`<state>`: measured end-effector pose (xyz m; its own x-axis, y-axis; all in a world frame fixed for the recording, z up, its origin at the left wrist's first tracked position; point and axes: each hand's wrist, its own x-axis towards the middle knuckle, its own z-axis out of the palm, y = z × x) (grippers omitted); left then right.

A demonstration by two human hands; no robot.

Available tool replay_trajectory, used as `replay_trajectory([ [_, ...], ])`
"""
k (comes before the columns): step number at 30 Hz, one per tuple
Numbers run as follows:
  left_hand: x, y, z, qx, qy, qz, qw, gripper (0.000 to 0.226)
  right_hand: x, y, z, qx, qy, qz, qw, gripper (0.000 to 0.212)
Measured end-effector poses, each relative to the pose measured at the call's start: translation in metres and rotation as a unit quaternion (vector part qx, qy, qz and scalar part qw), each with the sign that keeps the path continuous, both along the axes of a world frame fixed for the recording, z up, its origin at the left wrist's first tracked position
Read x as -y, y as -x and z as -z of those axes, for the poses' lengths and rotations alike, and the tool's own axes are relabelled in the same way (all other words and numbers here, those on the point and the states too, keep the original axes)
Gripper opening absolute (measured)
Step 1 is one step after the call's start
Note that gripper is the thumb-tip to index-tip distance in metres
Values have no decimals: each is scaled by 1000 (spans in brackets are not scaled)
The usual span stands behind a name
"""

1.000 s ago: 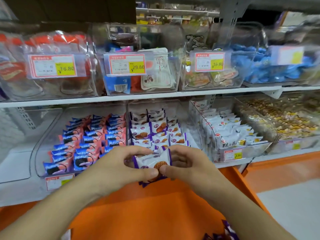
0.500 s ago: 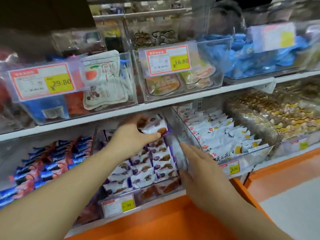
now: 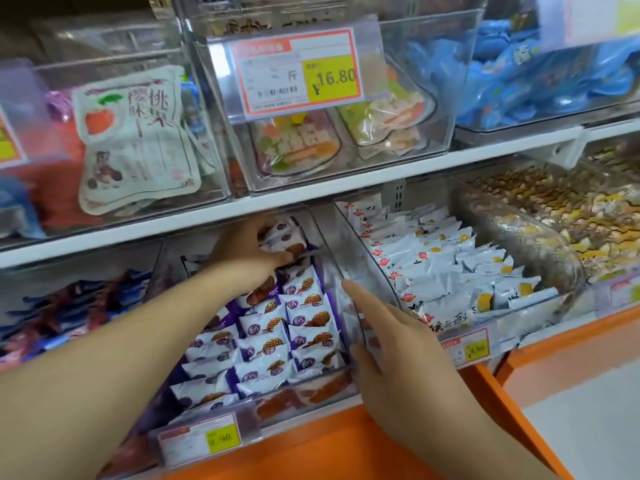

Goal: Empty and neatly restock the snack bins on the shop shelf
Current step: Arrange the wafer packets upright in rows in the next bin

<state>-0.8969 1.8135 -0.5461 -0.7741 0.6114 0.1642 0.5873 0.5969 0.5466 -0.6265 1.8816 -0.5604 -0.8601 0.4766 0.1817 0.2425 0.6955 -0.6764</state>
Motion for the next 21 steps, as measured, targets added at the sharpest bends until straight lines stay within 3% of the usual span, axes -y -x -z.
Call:
replay_trajectory([
  [4, -12, 7, 3, -39, 48, 19, 998, 78, 0, 1, 0, 6, -7, -7, 1000, 81],
  [7, -17, 11, 7, -65, 78, 25, 995, 61, 0, 1, 0, 10, -15, -7, 1000, 84],
  [12, -24, 16, 13, -130, 99, 21, 986, 56, -1, 2, 4, -2, -20, -9, 1000, 85],
  [18, -25, 27, 18, -132, 173, 5, 976, 65, -1, 3, 9, -10, -29, -9, 999, 82],
  [21, -24, 28, 17, -133, 159, 8, 978, 68, -3, 2, 11, -9, -27, -12, 1000, 81],
])
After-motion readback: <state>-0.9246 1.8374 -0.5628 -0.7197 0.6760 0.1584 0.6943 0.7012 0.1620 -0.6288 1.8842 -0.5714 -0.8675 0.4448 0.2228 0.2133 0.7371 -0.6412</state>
